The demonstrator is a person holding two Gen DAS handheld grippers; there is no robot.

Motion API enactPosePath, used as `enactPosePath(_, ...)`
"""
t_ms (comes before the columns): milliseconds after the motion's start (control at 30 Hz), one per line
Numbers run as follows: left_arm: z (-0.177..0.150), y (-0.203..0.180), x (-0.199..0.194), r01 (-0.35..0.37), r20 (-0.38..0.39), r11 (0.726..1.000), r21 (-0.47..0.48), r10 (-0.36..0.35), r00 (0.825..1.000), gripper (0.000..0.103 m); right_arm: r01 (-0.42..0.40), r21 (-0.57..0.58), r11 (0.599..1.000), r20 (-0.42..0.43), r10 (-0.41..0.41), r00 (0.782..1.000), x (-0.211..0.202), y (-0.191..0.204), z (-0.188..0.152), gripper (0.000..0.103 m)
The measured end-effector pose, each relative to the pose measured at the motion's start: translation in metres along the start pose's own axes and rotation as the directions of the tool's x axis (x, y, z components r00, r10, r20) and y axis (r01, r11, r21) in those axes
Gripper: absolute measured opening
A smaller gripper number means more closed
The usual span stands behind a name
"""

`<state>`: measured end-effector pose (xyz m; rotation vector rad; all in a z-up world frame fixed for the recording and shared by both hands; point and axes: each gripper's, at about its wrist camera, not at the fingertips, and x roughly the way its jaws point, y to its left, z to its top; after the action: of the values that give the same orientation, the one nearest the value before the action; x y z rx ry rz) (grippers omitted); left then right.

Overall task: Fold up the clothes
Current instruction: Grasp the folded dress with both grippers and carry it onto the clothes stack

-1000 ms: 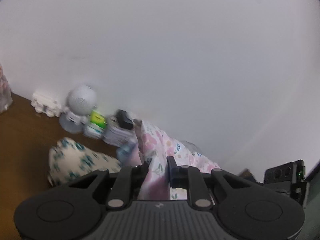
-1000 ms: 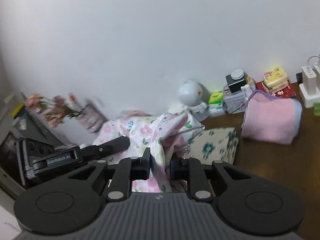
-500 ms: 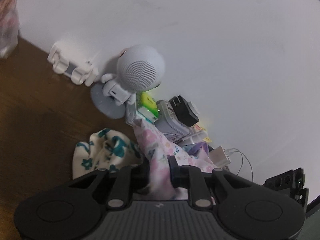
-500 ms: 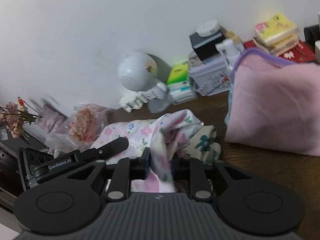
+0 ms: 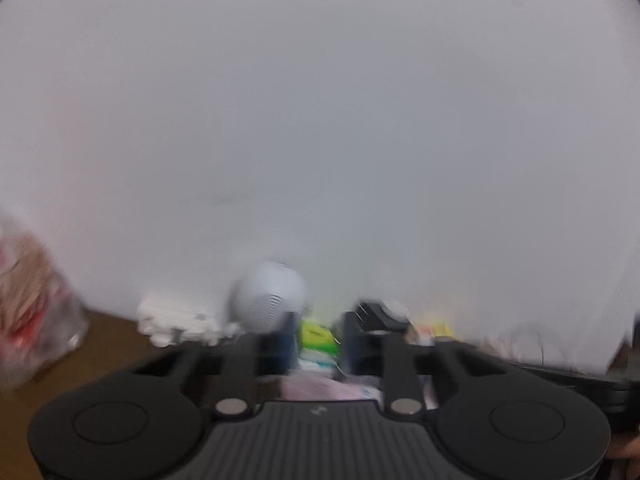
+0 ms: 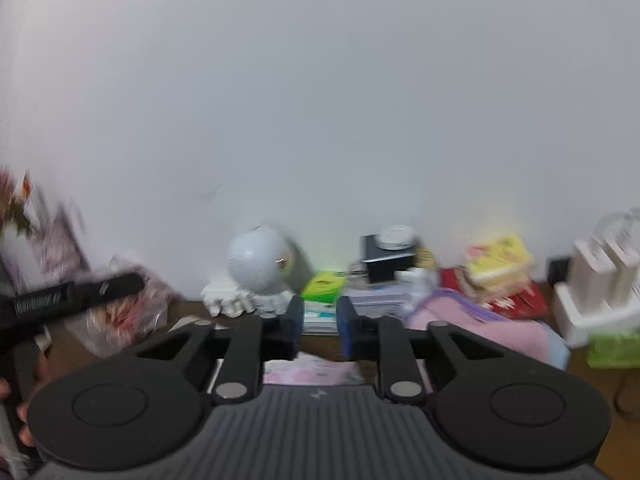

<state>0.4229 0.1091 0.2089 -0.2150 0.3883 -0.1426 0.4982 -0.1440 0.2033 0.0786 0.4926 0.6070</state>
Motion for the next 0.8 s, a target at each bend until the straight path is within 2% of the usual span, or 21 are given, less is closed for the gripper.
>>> enactPosePath(67,-0.013,-0.015,0.02,-0.039,-0.063,0.996,0.079,0.044,0.997,0.006,0.027,-0.078,0.997,-0.015,-0.028,0.999,0.018,0.019,-0.012,0.011)
enactPosePath(200,-0.051,-0.009,0.044,-0.099,-0.16,0.985,0.142,0.122,0.98,0.004,0.034,-0.088,0.995,-0.08,-0.041,0.996,0.051,0.029,-0.033,0.009)
enactPosePath(267,-0.063,0.0,0.041,-0.114,-0.168,0.984,0.138,0.137,0.976,0.004,0.017,-0.088,0.996,-0.111,-0.027,0.993,0.062,0.031,-0.042,0.009)
enactPosePath(367,-0.07,0.011,0.032,-0.132,-0.174,0.988,0.082,0.144,0.974,0.004,-0.009,-0.101,0.995,-0.125,-0.003,0.992,0.067,0.03,-0.055,0.009)
enactPosePath(567,-0.066,0.002,0.023,-0.16,-0.143,0.985,0.058,0.167,0.976,0.006,-0.02,-0.115,0.993,-0.139,0.004,0.99,0.066,0.03,-0.059,0.01)
enactPosePath(633,-0.057,-0.001,0.011,-0.18,-0.124,0.983,0.027,0.182,0.976,0.012,-0.024,-0.1,0.995,-0.122,0.012,0.993,0.047,0.031,-0.045,0.013)
enactPosePath(700,-0.046,-0.009,-0.008,-0.195,-0.095,0.981,0.004,0.194,0.976,0.032,-0.027,-0.093,0.995,-0.062,0.021,0.998,0.016,0.033,-0.029,0.021)
enactPosePath(733,-0.041,-0.014,-0.019,-0.202,-0.081,0.979,-0.006,0.201,0.976,0.035,-0.019,-0.096,0.995,-0.036,0.016,0.999,0.001,0.036,-0.021,0.026)
enactPosePath(800,-0.029,-0.028,-0.045,-0.206,-0.065,0.978,-0.024,0.204,0.977,0.041,-0.001,-0.103,0.995,-0.004,0.001,1.0,-0.029,0.043,-0.007,0.027)
